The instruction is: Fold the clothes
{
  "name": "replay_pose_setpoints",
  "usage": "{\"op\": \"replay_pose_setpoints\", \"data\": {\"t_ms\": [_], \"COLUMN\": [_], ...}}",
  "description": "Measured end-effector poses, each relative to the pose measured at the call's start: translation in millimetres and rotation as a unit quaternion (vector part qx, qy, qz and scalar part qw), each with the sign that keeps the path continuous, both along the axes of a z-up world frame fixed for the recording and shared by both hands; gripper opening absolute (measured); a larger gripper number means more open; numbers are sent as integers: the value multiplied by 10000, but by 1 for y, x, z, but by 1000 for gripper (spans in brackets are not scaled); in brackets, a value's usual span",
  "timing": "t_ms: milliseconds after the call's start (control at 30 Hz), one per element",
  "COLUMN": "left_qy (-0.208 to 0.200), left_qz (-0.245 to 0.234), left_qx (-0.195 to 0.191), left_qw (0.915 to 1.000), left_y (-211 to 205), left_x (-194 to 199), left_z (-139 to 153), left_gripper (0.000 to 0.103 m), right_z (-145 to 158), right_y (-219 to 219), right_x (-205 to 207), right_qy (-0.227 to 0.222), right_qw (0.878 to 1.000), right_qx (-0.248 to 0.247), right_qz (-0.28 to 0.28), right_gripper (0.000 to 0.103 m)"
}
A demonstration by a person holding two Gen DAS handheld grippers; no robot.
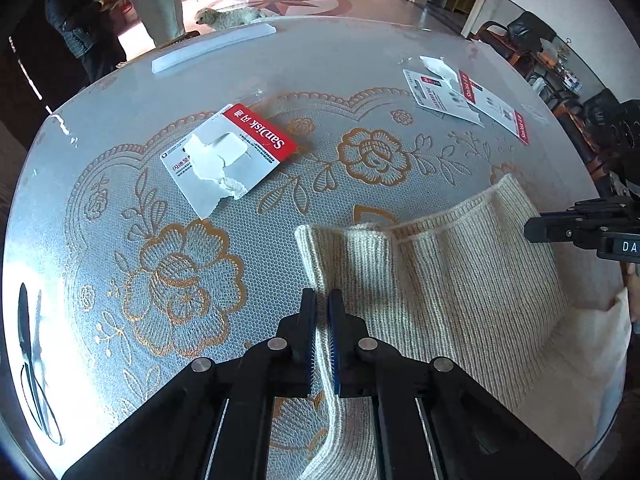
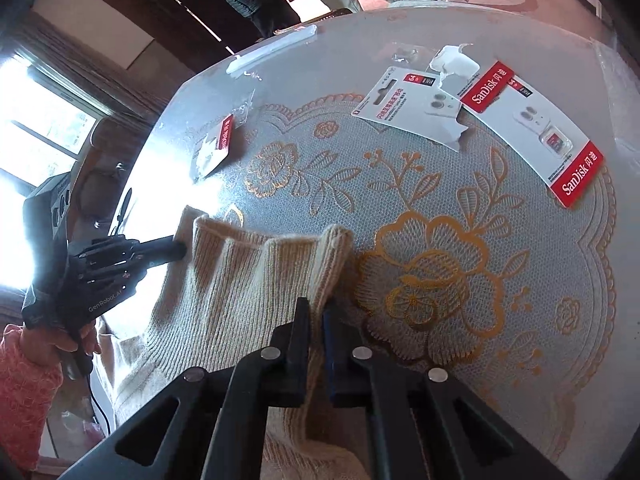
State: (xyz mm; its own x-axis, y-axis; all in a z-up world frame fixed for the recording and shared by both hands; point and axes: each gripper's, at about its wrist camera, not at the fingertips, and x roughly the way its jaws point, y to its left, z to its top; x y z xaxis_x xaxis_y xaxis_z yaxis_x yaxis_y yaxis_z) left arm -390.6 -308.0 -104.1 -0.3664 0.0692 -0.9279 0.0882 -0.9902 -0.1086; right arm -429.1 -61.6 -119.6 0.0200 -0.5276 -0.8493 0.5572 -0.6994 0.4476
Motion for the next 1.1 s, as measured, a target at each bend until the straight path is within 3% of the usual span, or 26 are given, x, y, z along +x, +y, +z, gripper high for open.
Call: {"op": "replay_pose_setpoints", "data": {"t_ms": [200,367,533,667,800,1000,1100], "left_qy": [288,819,1420,1555,1387,784,522], "left_qz": [-66,-240,-813,-1143,-1424,-1648,-1684], "left_qx": [136,332,402,427,428,421,327], "left_qw": [9995,9958,9857,9803,9791,9823,9838], "left_y": [-4,6,32,53,72,101,112], "left_x": [39,73,112,152,199,256,279], "left_z": [29,67,104,115,104,48,20], "left_gripper": [6,6,6,6,6,6,10], "right_z": [17,45,82,91,81,38,16], "right_y": [4,12,31,47,62,82,86], "right_x": [11,25,65,108,154,212,233], "right_qy": [190,405,719,850,917,909,1008], "right_qw": [9997,9980,9930,9894,9858,9822,9790], "right_qx": [-117,-459,-688,-642,-407,97,407], "right_qz": [34,180,642,989,1347,1640,1725], "right_gripper": [4,4,4,4,4,5,11]}}
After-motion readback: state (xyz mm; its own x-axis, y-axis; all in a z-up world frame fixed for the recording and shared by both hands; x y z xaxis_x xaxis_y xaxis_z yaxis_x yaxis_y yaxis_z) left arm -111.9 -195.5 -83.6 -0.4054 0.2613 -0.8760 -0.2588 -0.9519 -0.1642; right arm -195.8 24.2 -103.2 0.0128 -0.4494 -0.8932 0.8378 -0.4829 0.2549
